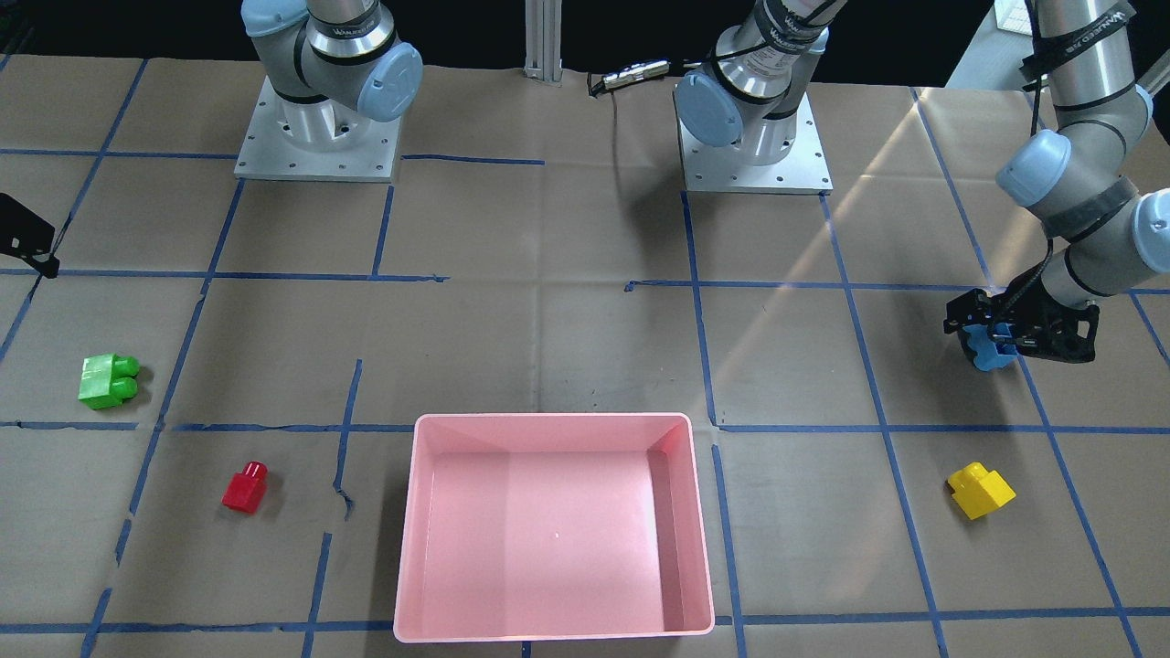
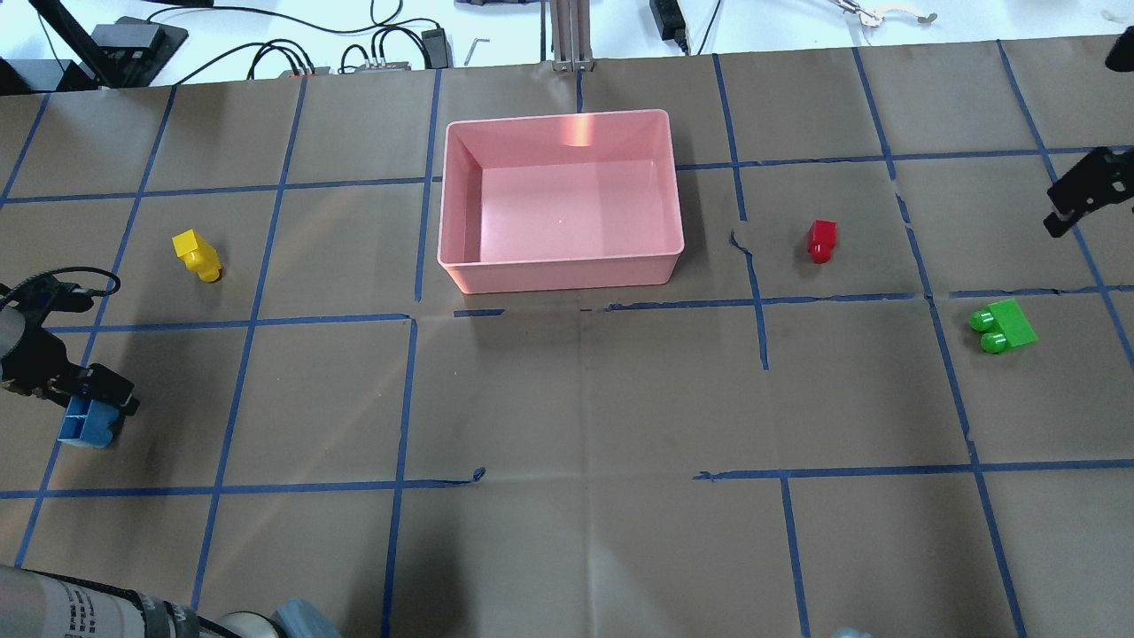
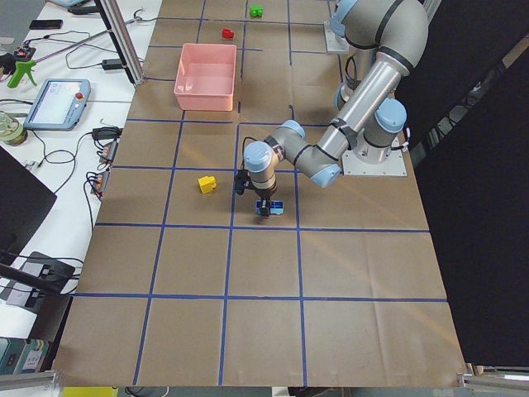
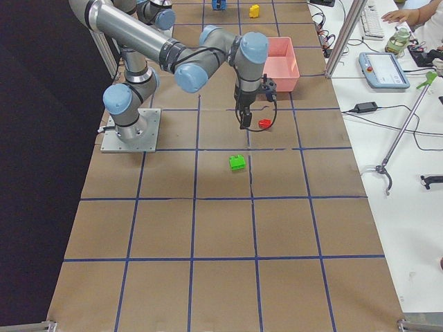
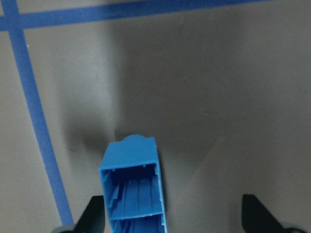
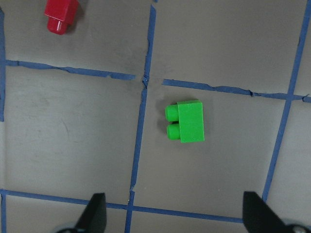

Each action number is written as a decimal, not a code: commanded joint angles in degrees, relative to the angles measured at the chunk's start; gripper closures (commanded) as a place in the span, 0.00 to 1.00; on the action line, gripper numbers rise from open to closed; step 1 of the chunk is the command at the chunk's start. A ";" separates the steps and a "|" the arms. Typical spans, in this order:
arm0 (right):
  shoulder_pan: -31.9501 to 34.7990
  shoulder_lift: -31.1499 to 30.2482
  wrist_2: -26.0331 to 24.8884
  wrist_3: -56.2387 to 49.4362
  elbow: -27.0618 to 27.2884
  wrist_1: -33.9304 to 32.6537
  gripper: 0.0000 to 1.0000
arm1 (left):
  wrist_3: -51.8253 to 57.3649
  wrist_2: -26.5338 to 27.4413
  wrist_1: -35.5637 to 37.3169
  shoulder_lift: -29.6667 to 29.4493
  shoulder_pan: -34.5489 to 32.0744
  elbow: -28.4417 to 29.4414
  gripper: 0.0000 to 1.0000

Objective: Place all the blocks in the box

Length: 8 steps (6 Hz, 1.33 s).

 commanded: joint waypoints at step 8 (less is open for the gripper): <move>-2.47 16.53 0.29 -4.57 13.30 -25.65 0.00 | -10.69 -6.43 -17.20 -0.82 -28.91 24.94 1.00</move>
